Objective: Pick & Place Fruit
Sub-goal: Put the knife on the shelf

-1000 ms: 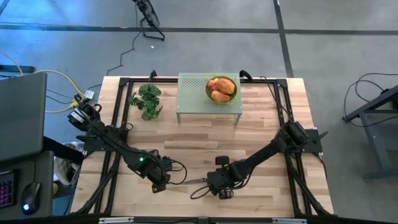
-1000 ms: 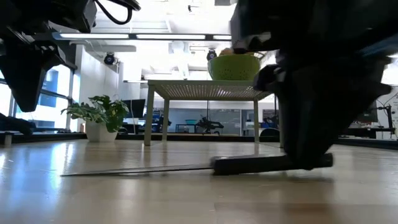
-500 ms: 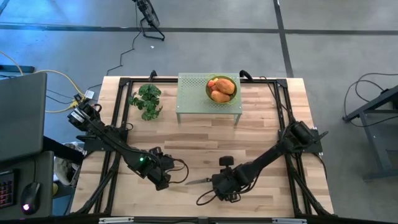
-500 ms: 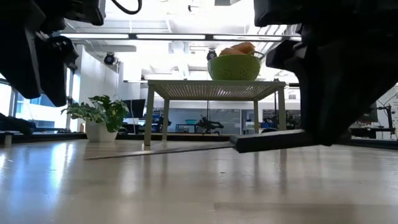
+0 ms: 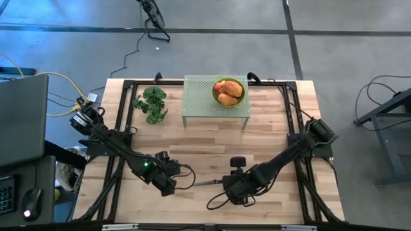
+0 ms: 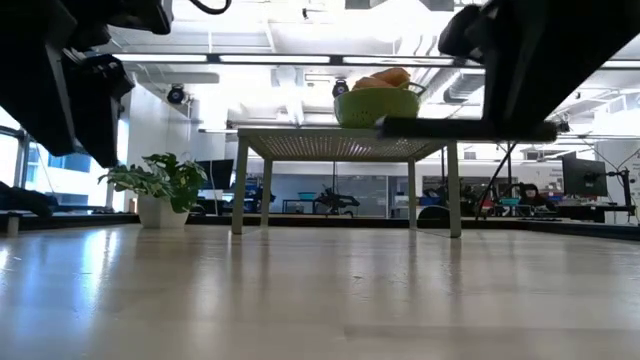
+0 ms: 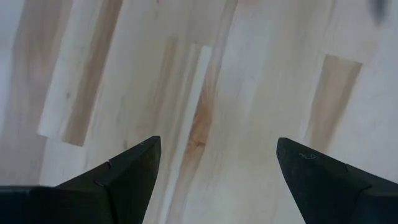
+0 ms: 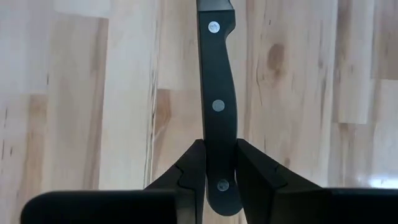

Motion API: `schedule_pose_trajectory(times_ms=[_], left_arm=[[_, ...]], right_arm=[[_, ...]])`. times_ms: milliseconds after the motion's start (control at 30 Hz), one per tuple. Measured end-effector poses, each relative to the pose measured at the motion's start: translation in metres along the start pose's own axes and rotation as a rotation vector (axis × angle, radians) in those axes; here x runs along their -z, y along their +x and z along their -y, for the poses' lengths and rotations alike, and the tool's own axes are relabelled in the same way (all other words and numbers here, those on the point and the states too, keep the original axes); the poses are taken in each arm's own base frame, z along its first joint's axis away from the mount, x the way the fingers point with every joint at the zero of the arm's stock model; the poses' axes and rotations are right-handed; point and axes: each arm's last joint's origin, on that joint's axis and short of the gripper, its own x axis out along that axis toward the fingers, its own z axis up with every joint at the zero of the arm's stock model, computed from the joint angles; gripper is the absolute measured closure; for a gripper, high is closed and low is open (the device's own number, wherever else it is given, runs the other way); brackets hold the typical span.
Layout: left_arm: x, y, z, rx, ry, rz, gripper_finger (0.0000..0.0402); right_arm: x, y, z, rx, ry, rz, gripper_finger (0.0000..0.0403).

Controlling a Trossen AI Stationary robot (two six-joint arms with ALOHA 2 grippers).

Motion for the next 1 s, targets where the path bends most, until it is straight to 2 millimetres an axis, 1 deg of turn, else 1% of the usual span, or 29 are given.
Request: schedule_pose_trajectory(times_ms=[267, 333, 533, 633, 800, 1000], left_arm=[[-0.003, 0.000, 0.000, -0.035, 0.048, 0.071, 0.0089], [-0.004, 0.000, 0.001, -0.034, 0.066, 0.085, 0.0089], [-0.009, -0.001, 0.004, -0.026, 0.086, 0.150, 0.0089], [-0.013, -0.001, 0.007, -0.014, 0.107, 0.199, 0.0089], [-0.018, -0.003, 0.012, 0.027, 0.158, 0.262, 0.0089], [-0.021, -0.009, 0.010, -0.016, 0.171, 0.325, 0.0089]], right_arm=[[0.009, -0.032, 0.000, -0.009, -0.035, 0.020, 0.0342], [0.013, -0.043, 0.000, -0.012, -0.043, 0.034, 0.0342], [0.019, -0.074, 0.003, -0.009, -0.048, 0.124, 0.0342], [0.020, -0.088, 0.007, 0.005, -0.043, 0.180, 0.0342], [0.022, -0.107, 0.016, 0.044, -0.033, 0.260, 0.0341], [0.024, -0.122, 0.024, 0.059, -0.022, 0.314, 0.0341]])
